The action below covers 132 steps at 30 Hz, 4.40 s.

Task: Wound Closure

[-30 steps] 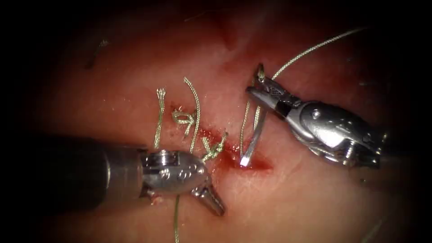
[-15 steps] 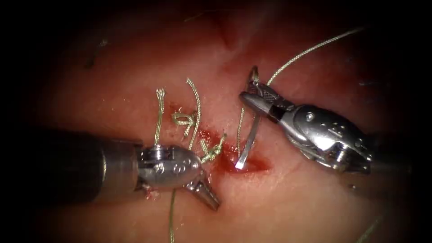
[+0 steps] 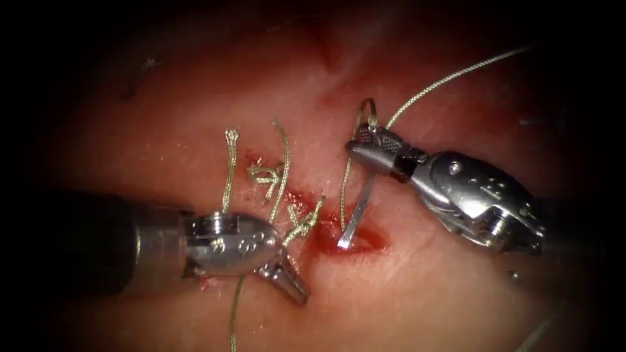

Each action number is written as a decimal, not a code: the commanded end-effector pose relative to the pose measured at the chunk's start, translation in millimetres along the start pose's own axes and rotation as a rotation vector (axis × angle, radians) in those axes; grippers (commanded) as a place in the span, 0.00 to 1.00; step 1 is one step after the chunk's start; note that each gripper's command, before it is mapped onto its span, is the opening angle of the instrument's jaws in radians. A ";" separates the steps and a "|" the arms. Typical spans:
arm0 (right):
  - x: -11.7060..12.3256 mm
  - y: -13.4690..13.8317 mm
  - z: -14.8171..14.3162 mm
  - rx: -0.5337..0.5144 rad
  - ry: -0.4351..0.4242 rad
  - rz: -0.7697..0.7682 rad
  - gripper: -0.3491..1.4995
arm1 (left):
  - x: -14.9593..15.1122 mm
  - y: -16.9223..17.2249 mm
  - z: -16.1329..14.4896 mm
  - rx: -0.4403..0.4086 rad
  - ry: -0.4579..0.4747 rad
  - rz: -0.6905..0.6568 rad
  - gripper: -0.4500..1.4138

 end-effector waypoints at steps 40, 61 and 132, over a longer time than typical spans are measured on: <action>-2.4 -1.4 3.0 0.269 -0.008 0.556 0.00 | -1.0 -0.3 0.5 -0.002 -0.005 0.008 0.00; -2.3 -1.8 3.1 0.293 0.059 0.897 0.00 | -0.7 -0.3 0.9 0.002 -0.005 0.006 0.00; -5.7 -0.4 -5.4 0.188 -0.058 0.154 0.77 | 3.7 2.0 2.4 0.186 0.189 0.694 0.45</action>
